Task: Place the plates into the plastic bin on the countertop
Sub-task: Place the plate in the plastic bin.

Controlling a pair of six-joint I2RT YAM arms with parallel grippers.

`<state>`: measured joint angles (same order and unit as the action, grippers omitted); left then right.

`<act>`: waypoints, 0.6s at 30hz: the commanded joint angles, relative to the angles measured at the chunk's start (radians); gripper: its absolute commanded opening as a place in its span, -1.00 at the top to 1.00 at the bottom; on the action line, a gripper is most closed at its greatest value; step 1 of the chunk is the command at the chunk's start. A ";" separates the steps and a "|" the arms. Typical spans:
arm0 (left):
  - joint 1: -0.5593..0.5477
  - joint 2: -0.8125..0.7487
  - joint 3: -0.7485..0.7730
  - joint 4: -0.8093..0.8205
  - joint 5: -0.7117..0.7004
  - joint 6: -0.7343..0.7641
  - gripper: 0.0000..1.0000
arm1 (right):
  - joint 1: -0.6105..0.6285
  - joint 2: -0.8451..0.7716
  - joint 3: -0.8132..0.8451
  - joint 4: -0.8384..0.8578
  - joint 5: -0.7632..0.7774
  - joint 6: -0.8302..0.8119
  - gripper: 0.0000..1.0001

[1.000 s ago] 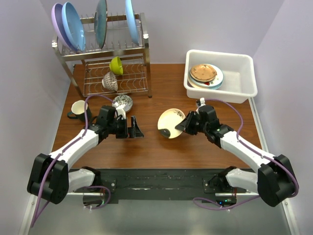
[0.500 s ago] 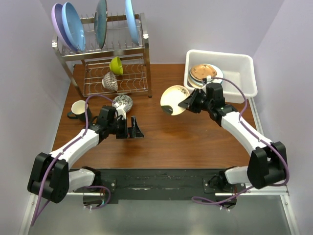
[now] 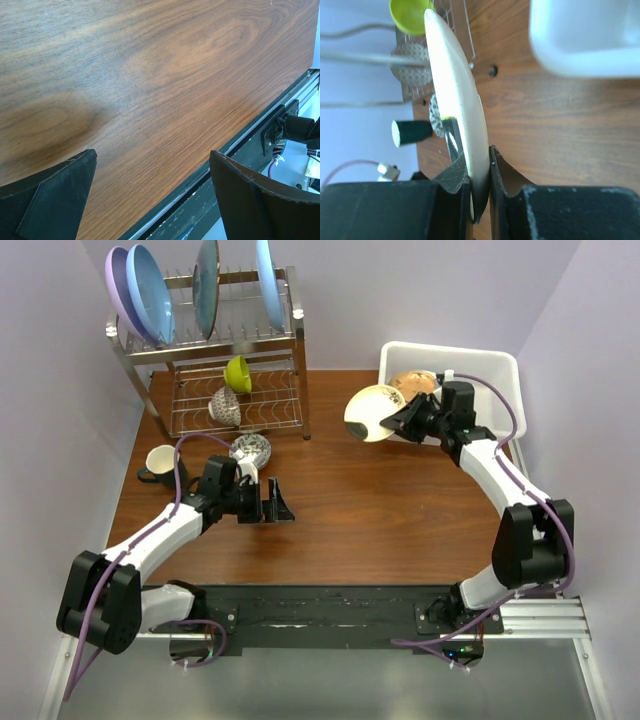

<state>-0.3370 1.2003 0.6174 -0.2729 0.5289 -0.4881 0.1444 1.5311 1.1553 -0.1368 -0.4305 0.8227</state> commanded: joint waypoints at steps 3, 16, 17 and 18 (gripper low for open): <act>0.000 0.001 0.021 0.029 0.013 -0.004 -1.00 | -0.084 0.063 0.073 0.134 -0.123 0.116 1.00; 0.000 0.015 0.027 0.021 0.013 0.006 -1.00 | -0.200 0.211 0.193 0.177 -0.160 0.224 1.00; 0.000 0.016 0.027 0.023 0.013 0.006 -1.00 | -0.209 0.219 0.204 0.174 -0.160 0.225 1.00; -0.002 0.016 0.028 0.021 0.013 0.006 -1.00 | -0.215 0.230 0.222 0.171 -0.160 0.228 1.00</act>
<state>-0.3370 1.2133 0.6174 -0.2710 0.5285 -0.4873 -0.0395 1.7428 1.2846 -0.0174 -0.5491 1.0130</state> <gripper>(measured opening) 0.997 0.138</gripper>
